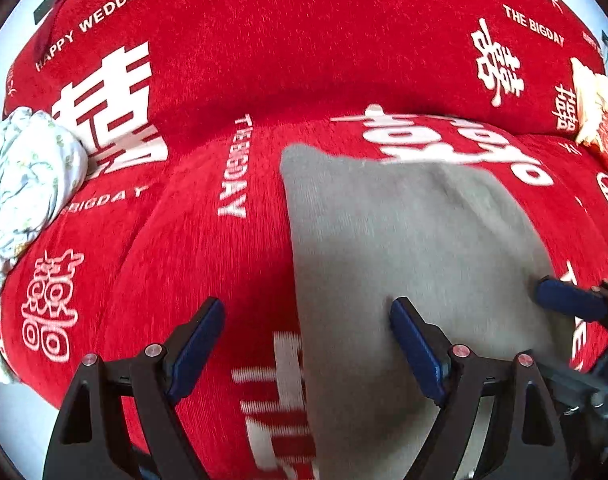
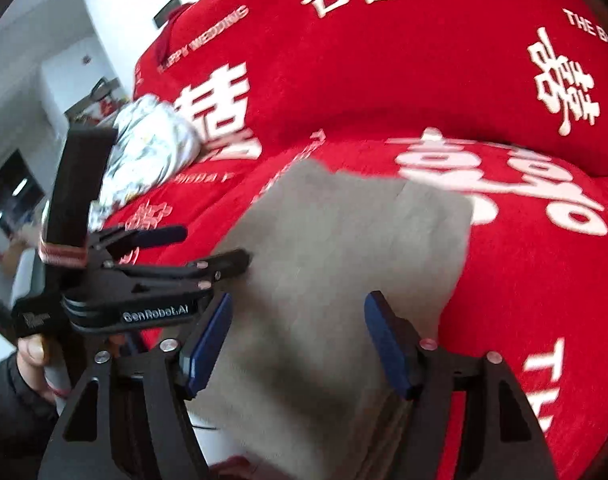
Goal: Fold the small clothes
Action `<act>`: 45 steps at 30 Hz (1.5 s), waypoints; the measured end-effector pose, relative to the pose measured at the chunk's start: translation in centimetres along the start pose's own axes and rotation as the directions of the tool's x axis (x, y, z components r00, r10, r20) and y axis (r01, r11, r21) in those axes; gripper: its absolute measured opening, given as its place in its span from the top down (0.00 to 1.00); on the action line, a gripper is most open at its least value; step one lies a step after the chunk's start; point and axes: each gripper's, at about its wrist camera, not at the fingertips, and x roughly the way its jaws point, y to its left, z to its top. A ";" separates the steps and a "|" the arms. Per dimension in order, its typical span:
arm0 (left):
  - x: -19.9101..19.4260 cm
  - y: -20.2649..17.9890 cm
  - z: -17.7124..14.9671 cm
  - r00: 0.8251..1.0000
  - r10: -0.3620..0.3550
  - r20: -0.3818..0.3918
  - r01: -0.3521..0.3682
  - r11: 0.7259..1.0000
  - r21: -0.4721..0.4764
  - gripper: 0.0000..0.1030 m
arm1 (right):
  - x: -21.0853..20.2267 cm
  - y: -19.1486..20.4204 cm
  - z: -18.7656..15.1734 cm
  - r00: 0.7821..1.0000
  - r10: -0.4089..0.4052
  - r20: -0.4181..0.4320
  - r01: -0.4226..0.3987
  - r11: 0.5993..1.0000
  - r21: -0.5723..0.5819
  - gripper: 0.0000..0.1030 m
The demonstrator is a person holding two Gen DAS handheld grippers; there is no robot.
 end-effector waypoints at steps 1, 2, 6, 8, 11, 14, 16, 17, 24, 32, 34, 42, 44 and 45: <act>0.0 -0.1 -0.5 1.000 0.006 0.001 -0.006 1.000 0.002 0.16 | 0.4 -0.1 -0.9 1.000 -0.022 -0.015 0.022 1.000 0.004 0.30; -0.1 -0.1 -1.2 1.000 0.010 0.008 -0.010 1.000 0.003 0.16 | 0.4 -0.2 -1.7 1.000 -0.023 -0.017 0.023 1.000 0.014 0.30; -1.0 -0.1 -2.5 0.999 0.018 0.032 -0.018 1.000 -0.003 0.16 | -0.3 0.0 -3.2 0.999 -0.050 -0.003 0.050 0.999 0.005 0.30; -1.4 -0.2 -2.9 0.999 0.027 0.041 -0.027 1.000 0.004 0.16 | -0.5 0.0 -3.8 0.998 -0.061 -0.015 0.061 0.998 -0.003 0.30; -1.8 -0.2 -3.6 0.999 0.025 0.049 -0.025 1.000 0.001 0.16 | -0.5 0.0 -5.0 0.996 -0.078 -0.042 0.078 0.997 0.008 0.30; -2.5 -0.1 -4.3 0.999 0.023 0.041 -0.023 1.000 -0.003 0.16 | -0.9 0.5 -5.8 0.991 -0.119 -0.062 0.119 0.993 -0.005 0.30; -3.5 -0.3 -4.8 0.999 0.030 0.044 -0.030 1.000 0.004 0.16 | -1.5 1.5 -5.9 0.979 -0.189 -0.080 0.187 0.982 -0.032 0.27; -4.3 -0.5 -5.2 0.998 0.027 0.059 -0.028 1.000 0.009 0.16 | -1.9 2.1 -5.8 0.969 -0.236 -0.074 0.233 0.971 -0.051 0.25; -8.6 -2.3 -6.6 0.974 0.102 0.203 -0.120 0.990 0.080 0.16 | -5.1 5.7 -5.2 0.921 -0.387 0.048 0.389 0.912 -0.126 0.20; -10.5 -2.5 -6.8 0.954 0.141 0.263 -0.159 0.986 0.051 0.16 | -6.5 5.8 -4.7 0.910 -0.408 0.070 0.412 0.909 -0.064 0.19; -10.6 -2.3 -7.1 0.960 0.120 0.255 -0.132 0.991 0.030 0.16 | -6.7 5.6 -4.5 0.907 -0.415 0.070 0.419 0.907 -0.049 0.19; -10.5 -2.2 -7.6 0.964 0.126 0.236 -0.131 0.991 0.009 0.16 | -6.9 5.6 -4.6 0.906 -0.417 0.067 0.421 0.906 -0.047 0.19; -10.9 -2.2 -7.7 0.964 0.117 0.239 -0.123 0.992 0.010 0.16 | -6.9 5.7 -4.6 0.907 -0.417 0.064 0.420 0.906 -0.048 0.19; -11.0 -2.2 -7.7 0.963 0.116 0.244 -0.122 0.992 0.011 0.16 | -6.8 5.7 -4.6 0.907 -0.417 0.062 0.420 0.906 -0.050 0.19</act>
